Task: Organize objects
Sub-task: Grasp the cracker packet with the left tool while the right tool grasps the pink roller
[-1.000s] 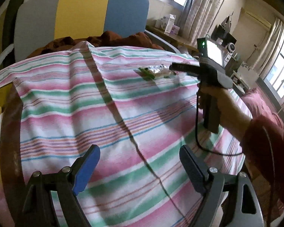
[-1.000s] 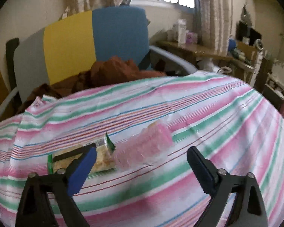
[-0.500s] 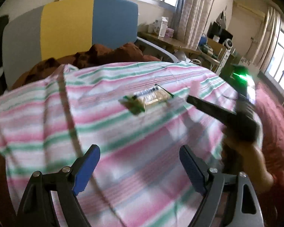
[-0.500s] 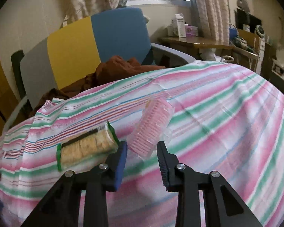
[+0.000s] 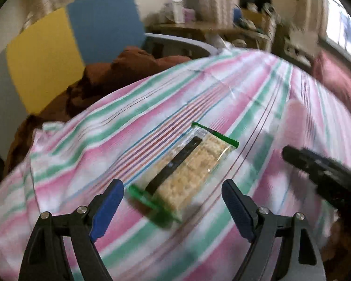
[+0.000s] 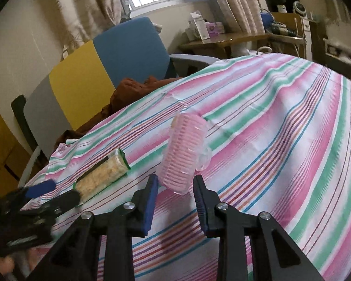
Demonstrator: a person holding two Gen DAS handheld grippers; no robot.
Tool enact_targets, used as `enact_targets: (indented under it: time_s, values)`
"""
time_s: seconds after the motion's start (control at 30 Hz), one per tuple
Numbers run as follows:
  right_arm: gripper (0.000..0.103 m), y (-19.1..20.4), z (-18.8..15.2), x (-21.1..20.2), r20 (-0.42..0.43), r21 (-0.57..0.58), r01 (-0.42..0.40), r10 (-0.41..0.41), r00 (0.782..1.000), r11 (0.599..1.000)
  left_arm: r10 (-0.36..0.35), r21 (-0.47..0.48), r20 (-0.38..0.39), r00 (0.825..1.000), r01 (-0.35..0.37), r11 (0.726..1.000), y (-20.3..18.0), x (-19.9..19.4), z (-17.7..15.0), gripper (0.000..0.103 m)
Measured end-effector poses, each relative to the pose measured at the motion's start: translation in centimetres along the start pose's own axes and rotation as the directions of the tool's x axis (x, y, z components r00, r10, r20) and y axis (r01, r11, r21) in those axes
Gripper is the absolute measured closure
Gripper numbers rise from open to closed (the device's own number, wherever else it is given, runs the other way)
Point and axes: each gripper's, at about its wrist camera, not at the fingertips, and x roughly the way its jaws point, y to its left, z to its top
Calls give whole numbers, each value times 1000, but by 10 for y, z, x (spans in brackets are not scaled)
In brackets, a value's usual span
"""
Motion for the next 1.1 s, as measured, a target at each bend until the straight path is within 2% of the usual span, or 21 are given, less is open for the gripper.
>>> enact_targets:
  time_s: [0.07, 0.2, 0.3, 0.37, 0.43, 0.53, 0.67, 0.9, 1.1]
  values:
    - [72, -6, -1, 1, -4, 31, 1, -1, 1000, 1000, 17, 57, 9, 1000, -18, 998, -7, 6, 5, 16]
    - [72, -13, -1, 3, -6, 68, -16, 16, 1000, 998, -18, 118, -19, 1000, 20, 993, -14, 22, 5, 15]
    - [72, -13, -2, 4, -5, 68, -17, 17, 1000, 998, -105, 8, -10, 994, 105, 994, 0, 27, 3, 15]
    - [72, -13, -2, 4, -3, 68, -17, 17, 1000, 998, -126, -11, 0, 992, 126, 992, 4, 25, 2, 16]
    - [72, -13, -2, 4, -2, 72, -20, 20, 1000, 997, -117, -1, 4, 993, 117, 993, 2, 24, 1, 18]
    - [72, -12, -3, 5, -1, 74, -22, 22, 1000, 997, -109, 11, 25, 994, 109, 994, -2, 19, -3, 29]
    - [72, -12, -2, 5, 0, 70, -18, 18, 1000, 997, -96, 17, 48, 994, 96, 995, -9, 10, -10, 53]
    - [72, -8, -2, 5, 2, 40, 10, -10, 1000, 999, -45, 21, 78, 996, 43, 999, -14, 4, -20, 54]
    - [72, 7, -2, -1, 33, -37, 47, -46, 998, 998, 5, -18, 165, 986, -2, 1000, -17, -29, -41, 54]
